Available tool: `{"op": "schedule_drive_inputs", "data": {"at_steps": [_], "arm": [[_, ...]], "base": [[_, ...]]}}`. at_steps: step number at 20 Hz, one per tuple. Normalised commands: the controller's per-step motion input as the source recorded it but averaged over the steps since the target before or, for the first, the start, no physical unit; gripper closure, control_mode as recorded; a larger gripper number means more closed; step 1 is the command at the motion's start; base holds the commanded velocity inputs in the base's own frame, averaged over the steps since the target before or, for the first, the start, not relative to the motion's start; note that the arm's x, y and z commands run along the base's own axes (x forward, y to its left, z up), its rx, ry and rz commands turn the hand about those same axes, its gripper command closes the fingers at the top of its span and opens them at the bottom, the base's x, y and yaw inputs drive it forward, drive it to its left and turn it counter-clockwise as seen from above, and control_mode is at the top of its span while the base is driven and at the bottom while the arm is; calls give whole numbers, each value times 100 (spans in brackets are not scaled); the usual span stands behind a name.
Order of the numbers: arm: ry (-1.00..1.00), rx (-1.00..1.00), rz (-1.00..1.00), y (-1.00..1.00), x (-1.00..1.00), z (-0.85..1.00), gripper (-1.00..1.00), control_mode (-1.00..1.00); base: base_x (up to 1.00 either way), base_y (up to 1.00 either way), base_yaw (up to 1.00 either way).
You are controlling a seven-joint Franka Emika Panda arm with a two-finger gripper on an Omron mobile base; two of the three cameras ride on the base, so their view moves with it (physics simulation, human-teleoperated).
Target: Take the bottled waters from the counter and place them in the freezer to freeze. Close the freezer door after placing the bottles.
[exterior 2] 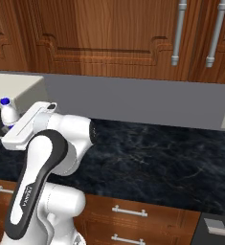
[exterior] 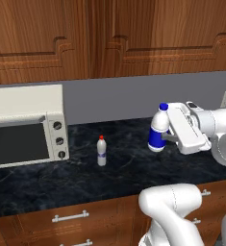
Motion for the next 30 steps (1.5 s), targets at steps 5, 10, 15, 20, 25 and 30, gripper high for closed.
{"op": "schedule_drive_inputs", "data": {"at_steps": [5,10,15,20,25,30], "arm": [[0,0,0,0,0,0,100,-100],[0,0,0,0,-26,0,100,-100],[0,0,0,0,0,0,100,100],[0,0,0,0,0,0,100,100],[0,0,0,0,0,0,100,100],[0,0,0,0,0,0,100,100]], "base": [[0,0,0],[0,0,0],[-64,10,0],[-72,39,0],[-58,68,5],[-48,77,20]]}}
